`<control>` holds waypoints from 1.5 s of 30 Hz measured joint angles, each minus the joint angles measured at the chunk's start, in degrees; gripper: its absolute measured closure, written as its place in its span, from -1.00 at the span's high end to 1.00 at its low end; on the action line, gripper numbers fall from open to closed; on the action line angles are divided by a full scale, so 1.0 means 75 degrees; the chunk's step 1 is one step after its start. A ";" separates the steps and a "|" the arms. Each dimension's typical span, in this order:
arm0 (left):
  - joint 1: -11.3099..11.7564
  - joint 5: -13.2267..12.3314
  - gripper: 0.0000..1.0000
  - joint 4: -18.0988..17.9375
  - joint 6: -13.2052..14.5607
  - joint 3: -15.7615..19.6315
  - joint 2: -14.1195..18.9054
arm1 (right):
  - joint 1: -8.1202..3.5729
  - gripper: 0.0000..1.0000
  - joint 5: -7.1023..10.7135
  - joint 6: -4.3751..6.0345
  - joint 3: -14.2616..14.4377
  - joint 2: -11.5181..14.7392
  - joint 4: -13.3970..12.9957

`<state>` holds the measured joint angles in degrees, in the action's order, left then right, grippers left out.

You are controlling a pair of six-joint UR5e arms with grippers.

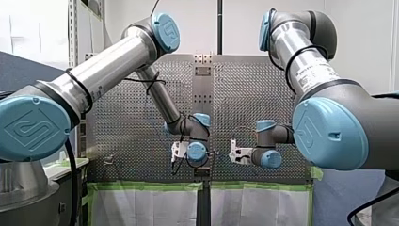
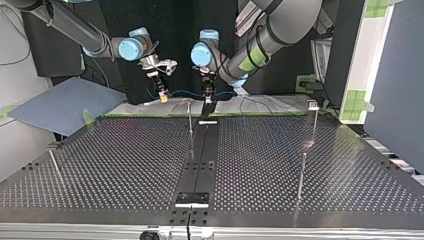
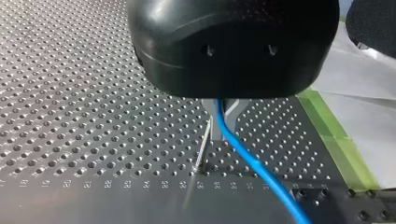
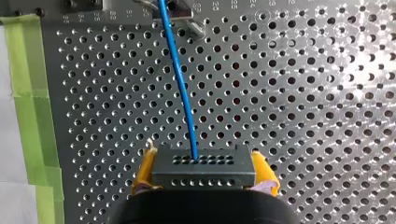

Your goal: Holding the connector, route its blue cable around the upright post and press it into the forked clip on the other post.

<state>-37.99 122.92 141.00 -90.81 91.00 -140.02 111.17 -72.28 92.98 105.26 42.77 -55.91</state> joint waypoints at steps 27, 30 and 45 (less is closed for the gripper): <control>0.0034 -0.0552 -0.98 -0.0588 -0.0590 0.0123 -0.0436 | -0.0238 -1.00 -0.0421 -0.0490 -0.0081 -0.0654 0.0205; 0.0041 -0.0603 -0.98 -0.0594 -0.0645 0.0122 -0.0440 | -0.0275 -1.00 -0.0412 -0.0498 -0.0149 -0.0655 0.0228; 0.0067 -0.0687 -0.98 -0.0600 -0.0793 0.0050 -0.0437 | -0.0419 -1.00 -0.0298 -0.0490 -0.0340 -0.0656 0.0321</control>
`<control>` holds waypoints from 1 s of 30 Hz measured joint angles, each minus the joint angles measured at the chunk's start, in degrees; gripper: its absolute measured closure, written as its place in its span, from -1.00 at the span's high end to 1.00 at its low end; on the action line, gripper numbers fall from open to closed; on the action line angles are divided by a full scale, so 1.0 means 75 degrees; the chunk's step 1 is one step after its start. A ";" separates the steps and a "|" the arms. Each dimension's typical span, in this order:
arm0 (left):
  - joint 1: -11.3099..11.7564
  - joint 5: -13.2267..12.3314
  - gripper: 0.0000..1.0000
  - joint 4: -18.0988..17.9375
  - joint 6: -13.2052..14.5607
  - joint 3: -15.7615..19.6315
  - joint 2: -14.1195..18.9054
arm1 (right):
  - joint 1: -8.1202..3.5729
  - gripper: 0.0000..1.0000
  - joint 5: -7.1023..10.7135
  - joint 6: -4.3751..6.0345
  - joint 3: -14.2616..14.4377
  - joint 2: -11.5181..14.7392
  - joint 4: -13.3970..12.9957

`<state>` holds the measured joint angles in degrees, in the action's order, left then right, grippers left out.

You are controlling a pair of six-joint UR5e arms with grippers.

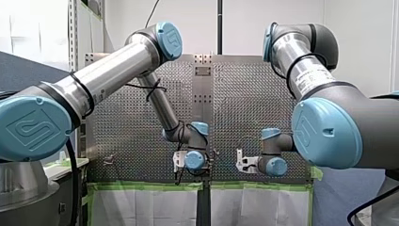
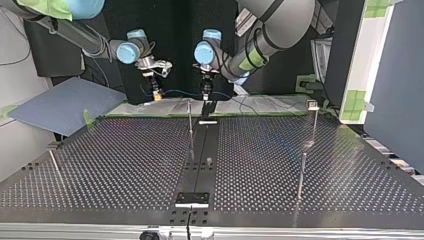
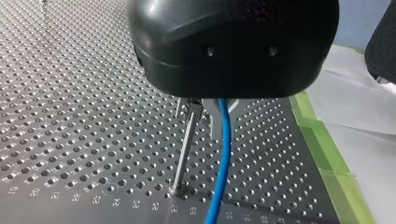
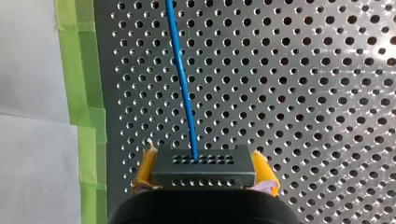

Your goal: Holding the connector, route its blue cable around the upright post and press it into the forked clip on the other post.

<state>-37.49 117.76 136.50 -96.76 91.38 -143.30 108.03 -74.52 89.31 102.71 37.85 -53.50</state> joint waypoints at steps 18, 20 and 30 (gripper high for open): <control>-0.0108 0.0165 -0.98 0.0075 0.0228 -0.0018 0.0001 | -0.0323 -1.00 0.0300 0.0045 -0.0162 0.0000 0.0042; -0.0111 0.0155 -0.98 0.0073 0.0235 -0.0023 0.0001 | -0.0342 -1.00 0.0316 0.0044 -0.0190 0.0000 0.0048; -0.0088 0.0095 -0.98 0.0168 0.0229 -0.0184 0.0001 | -0.0355 -1.00 0.0336 0.0036 -0.0266 0.0000 0.0048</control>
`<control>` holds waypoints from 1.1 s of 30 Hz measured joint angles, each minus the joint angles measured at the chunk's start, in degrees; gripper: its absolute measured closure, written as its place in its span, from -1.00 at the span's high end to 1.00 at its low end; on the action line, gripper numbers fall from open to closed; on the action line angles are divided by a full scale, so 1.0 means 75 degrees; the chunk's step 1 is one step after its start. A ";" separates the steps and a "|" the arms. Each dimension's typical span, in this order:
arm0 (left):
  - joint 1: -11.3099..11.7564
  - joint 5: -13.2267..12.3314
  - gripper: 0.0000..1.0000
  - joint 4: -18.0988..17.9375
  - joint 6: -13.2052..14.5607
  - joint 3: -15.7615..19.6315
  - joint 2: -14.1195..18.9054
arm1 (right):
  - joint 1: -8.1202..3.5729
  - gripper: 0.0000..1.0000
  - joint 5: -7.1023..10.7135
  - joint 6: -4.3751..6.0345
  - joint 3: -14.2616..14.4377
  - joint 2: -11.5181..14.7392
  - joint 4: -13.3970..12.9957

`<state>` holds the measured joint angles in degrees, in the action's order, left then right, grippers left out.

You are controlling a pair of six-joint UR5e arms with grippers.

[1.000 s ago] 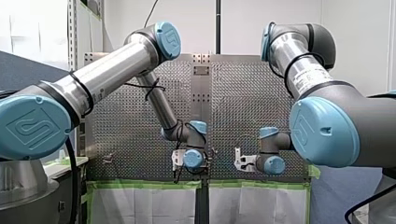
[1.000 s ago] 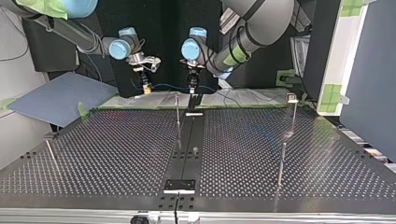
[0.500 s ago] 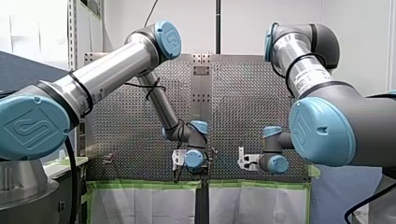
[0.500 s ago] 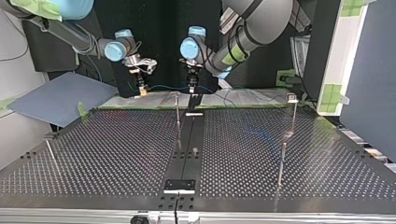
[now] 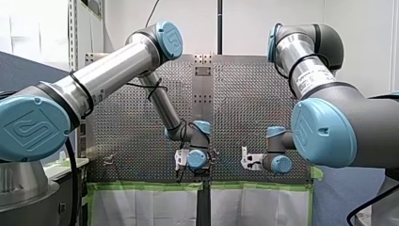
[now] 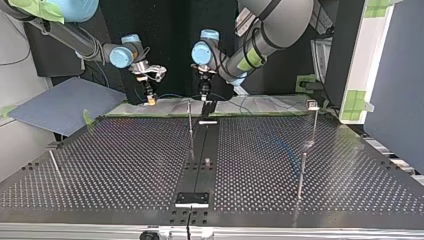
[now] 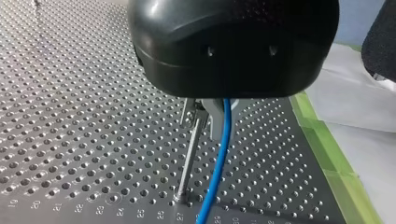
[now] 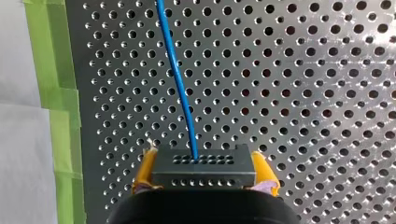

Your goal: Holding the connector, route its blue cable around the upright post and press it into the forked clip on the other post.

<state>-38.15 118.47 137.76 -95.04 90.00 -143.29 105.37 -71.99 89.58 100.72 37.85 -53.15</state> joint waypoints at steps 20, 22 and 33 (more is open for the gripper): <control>0.0115 -0.0385 -0.98 0.0035 -0.0295 -0.0048 -0.0001 | -0.0004 -1.00 0.0036 -0.0005 -0.0268 0.0000 0.0153; 0.0145 -0.0457 -0.98 0.0038 -0.0362 -0.0069 -0.0001 | -0.0004 -1.00 0.0036 0.0001 -0.0292 0.0000 0.0163; 0.0334 -0.0747 -0.98 0.0188 -0.0561 -0.0222 -0.0003 | 0.0016 -1.00 0.0036 -0.0027 -0.0514 0.0000 0.0458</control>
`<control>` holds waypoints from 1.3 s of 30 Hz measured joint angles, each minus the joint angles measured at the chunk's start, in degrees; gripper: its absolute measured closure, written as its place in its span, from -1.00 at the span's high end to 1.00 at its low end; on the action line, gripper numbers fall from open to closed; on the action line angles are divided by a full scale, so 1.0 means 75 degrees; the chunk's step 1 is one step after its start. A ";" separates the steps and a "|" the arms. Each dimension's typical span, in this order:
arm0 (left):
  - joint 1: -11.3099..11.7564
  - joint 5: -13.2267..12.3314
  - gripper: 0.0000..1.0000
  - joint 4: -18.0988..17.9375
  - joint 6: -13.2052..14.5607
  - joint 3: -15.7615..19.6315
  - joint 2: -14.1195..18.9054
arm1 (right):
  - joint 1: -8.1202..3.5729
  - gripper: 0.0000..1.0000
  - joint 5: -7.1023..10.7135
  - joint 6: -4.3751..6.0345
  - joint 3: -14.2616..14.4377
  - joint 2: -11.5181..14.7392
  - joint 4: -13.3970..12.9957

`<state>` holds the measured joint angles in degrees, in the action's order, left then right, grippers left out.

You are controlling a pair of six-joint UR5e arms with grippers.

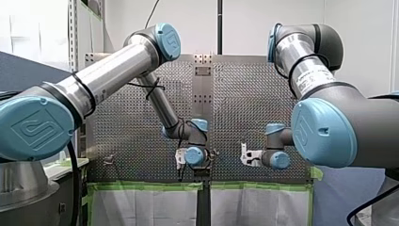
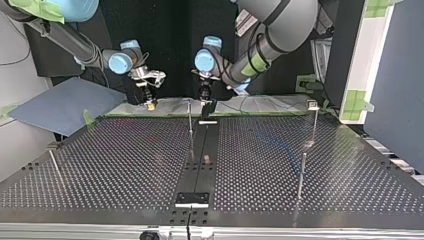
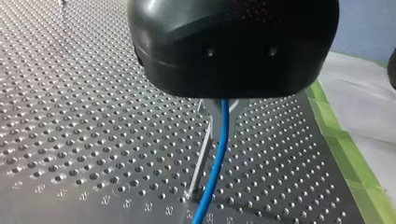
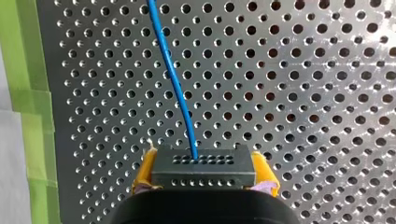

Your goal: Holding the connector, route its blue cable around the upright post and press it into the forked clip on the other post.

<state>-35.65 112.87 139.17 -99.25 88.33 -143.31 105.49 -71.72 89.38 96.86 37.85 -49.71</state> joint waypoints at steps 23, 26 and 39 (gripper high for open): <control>0.0350 -0.0528 -0.98 0.0555 -0.0476 -0.0731 -0.0447 | -0.0020 -1.00 0.0000 -0.0020 -0.0195 0.0000 0.0316; 0.0399 -0.0568 -0.98 0.0655 -0.0477 -0.0828 -0.0451 | -0.0020 -1.00 -0.0001 -0.0020 -0.0260 0.0000 0.0363; 0.0592 -0.0685 -0.98 0.0773 -0.0424 -0.0881 -0.0454 | -0.0046 -1.00 -0.0041 -0.0020 -0.0555 0.0000 0.0511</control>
<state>-31.21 107.74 144.97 -102.43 81.72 -146.71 105.14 -72.03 89.23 92.70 37.85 -45.87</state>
